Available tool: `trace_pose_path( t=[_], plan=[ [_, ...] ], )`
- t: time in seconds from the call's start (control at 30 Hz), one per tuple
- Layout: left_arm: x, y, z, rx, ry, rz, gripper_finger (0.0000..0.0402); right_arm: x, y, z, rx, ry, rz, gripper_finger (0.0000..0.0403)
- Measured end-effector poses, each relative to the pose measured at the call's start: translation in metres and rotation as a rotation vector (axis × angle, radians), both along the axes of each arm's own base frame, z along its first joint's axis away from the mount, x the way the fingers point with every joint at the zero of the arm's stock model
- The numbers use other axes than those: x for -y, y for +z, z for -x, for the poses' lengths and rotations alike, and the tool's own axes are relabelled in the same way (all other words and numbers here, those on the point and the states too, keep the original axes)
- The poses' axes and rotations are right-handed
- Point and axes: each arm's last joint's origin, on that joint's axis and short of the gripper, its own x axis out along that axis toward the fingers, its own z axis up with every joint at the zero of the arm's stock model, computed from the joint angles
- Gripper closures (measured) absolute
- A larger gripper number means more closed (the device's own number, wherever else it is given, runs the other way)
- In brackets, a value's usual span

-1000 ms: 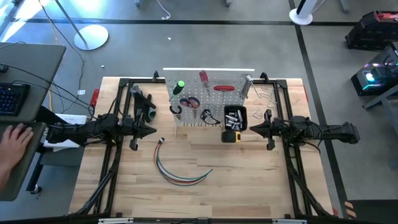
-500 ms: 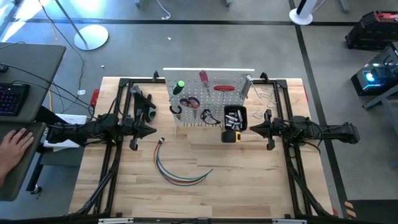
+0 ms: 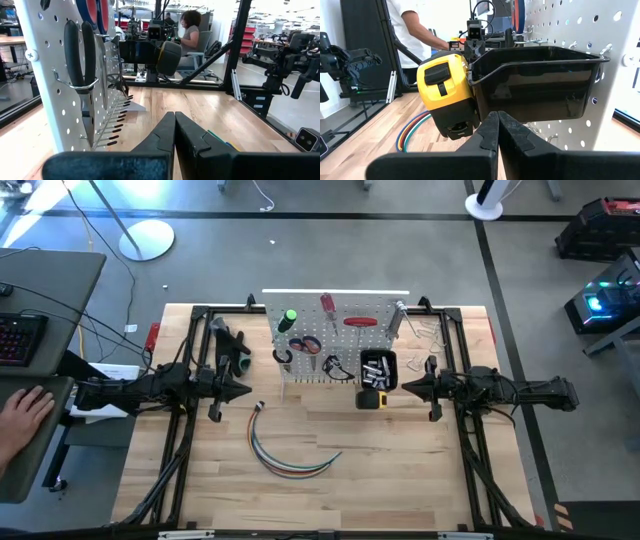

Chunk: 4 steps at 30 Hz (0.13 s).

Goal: Hang tools onto peg board
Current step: Return to Home Position

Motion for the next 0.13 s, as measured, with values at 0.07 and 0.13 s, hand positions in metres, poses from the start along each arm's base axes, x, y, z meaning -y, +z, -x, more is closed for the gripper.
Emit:
trace_pose_path(
  t=[0.07, 0.13],
  plan=[
    [0.0, 0.0, 0.0, 0.0, 0.0, 0.0, 0.0401, 0.0, 0.0, 0.0, 0.0, 0.0, 0.0, 0.0402],
    [0.0, 0.0, 0.0, 0.0, 0.0, 0.0, 0.0401, 0.0, 0.0, 0.0, 0.0, 0.0, 0.0, 0.0402]
  ],
)
